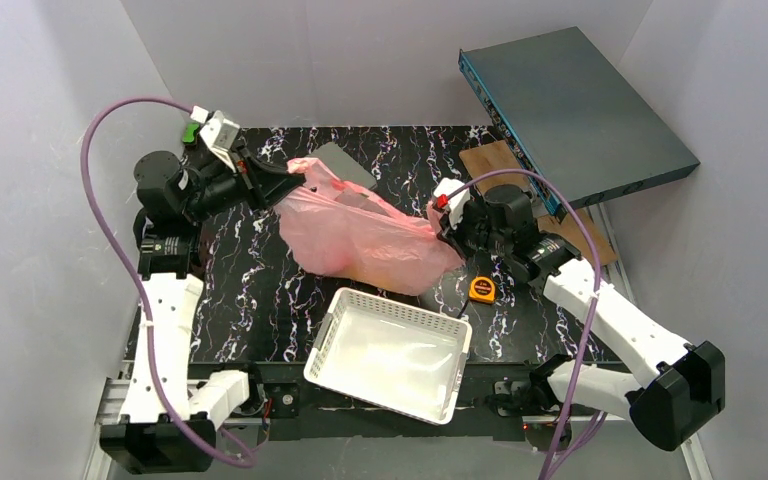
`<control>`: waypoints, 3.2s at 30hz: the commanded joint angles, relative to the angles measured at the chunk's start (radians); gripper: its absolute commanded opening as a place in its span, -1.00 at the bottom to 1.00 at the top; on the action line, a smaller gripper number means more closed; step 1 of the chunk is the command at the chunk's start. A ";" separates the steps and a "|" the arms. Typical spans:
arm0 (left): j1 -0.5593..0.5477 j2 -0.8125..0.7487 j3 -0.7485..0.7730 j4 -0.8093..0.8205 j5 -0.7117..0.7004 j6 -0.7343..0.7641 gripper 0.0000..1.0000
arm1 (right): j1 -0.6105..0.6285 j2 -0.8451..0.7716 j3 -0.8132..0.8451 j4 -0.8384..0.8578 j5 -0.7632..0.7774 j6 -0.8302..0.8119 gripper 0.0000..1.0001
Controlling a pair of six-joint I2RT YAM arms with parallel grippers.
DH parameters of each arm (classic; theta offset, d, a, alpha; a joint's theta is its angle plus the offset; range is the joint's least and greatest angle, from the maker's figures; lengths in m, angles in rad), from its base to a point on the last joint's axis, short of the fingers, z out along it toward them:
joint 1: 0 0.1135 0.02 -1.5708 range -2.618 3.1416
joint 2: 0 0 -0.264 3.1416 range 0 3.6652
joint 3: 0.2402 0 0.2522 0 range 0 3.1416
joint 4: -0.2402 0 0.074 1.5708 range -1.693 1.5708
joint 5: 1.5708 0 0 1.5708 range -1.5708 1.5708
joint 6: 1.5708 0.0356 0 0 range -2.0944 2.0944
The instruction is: Place the fake fruits into the plastic bag and tie a complex knot
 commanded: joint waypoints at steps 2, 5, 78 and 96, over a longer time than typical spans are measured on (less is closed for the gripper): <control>0.146 0.047 -0.147 0.034 0.121 -0.169 -1.00 | -0.034 -0.017 0.018 -0.052 0.061 -0.071 -0.97; 0.197 0.034 -0.172 -0.087 0.139 -0.071 -1.00 | -0.034 -0.019 0.057 -0.089 0.040 -0.082 -0.97; 0.146 0.181 -0.233 -0.868 -0.096 1.480 -1.00 | -0.089 0.723 0.696 -0.278 0.011 0.153 -0.97; 0.101 0.485 -0.379 -0.644 -0.407 1.477 -1.00 | -0.097 0.970 0.709 -0.240 0.058 0.030 -0.97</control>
